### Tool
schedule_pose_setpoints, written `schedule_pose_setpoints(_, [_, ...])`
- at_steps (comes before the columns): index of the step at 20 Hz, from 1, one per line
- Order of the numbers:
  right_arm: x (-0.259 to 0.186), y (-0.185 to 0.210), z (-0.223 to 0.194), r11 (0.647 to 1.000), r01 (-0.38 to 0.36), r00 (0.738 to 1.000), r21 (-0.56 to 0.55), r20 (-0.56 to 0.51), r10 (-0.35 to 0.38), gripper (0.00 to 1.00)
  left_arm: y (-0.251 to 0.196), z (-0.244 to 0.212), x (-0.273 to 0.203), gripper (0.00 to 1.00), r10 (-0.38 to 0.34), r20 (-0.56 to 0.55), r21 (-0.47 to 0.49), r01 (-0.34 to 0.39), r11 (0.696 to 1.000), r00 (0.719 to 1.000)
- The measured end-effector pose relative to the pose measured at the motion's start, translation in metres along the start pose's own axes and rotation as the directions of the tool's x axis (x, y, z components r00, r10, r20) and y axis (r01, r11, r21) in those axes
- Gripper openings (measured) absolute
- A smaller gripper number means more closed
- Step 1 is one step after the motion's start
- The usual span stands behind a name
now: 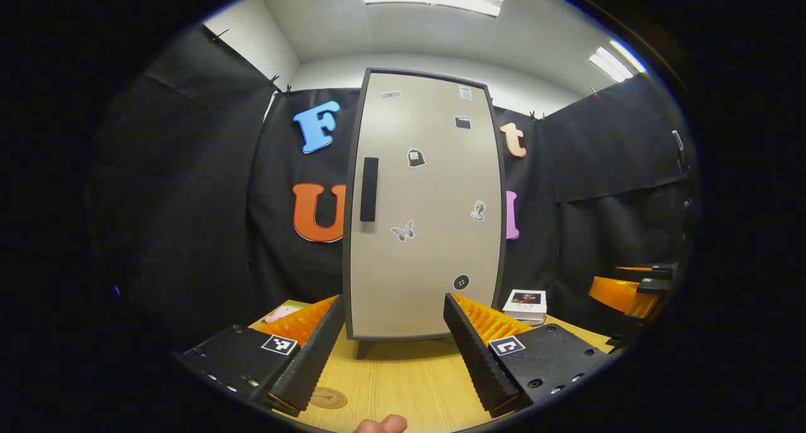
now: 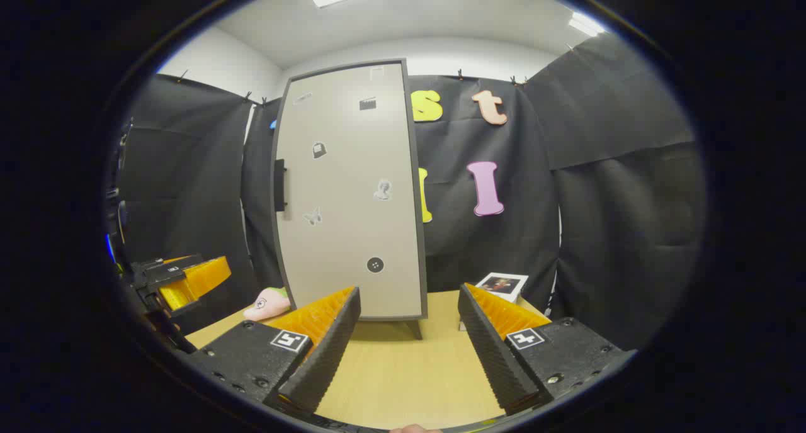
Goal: Open the cabinet door with the right hand, grasp the bottle in the cabinet with the left hand and place it on the coaster, then close the cabinet door with the right hand.
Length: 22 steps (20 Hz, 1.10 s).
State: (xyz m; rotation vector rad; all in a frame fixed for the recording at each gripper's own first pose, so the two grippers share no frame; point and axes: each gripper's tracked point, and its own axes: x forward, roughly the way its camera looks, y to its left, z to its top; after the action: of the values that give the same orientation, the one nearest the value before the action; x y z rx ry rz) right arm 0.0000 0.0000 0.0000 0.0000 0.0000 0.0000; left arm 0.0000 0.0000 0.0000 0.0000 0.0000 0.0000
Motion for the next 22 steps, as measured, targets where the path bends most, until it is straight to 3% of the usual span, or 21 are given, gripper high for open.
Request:
schedule_pose_setpoints(7, [0.002, -0.001, 0.004, 1.0, 0.006, 1.0, 0.005, 0.006, -0.006, 0.95, 0.001, 0.0, 0.002, 0.95, -0.004, 0.001, 0.008, 0.004, 1.0, 1.0])
schedule_pose_setpoints(8, [0.003, 0.0, 0.005, 1.0, 0.005, 1.0, 0.005, 0.01, -0.005, 0.99, 0.001, 0.001, 0.002, 0.95, -0.005, 0.002, 0.008, 0.005, 1.0, 1.0])
schedule_pose_setpoints(11, [0.002, 0.001, 0.008, 1.0, 0.007, 1.0, 0.004, 0.02, -0.007, 0.95, 0.0, 0.002, 0.004, 0.95, -0.01, 0.005, 0.011, 0.01, 1.0, 1.0])
schedule_pose_setpoints(12, [0.003, 0.001, 0.01, 1.0, 0.007, 1.0, 0.005, 0.023, -0.007, 0.99, 0.0, 0.004, 0.004, 0.95, -0.011, 0.008, 0.013, 0.01, 1.0, 1.0])
schedule_pose_setpoints(14, [0.003, 0.001, 0.01, 1.0, 0.008, 1.0, 0.007, 0.026, -0.008, 0.95, 0.001, 0.004, 0.005, 0.95, -0.01, 0.009, 0.015, 0.01, 1.0, 1.0])
schedule_pose_setpoints(22, [0.003, 0.001, 0.012, 1.0, 0.022, 0.999, 0.002, 0.038, -0.022, 0.95, 0.004, 0.001, 0.004, 0.95, -0.005, 0.001, 0.019, 0.005, 1.0, 1.0])
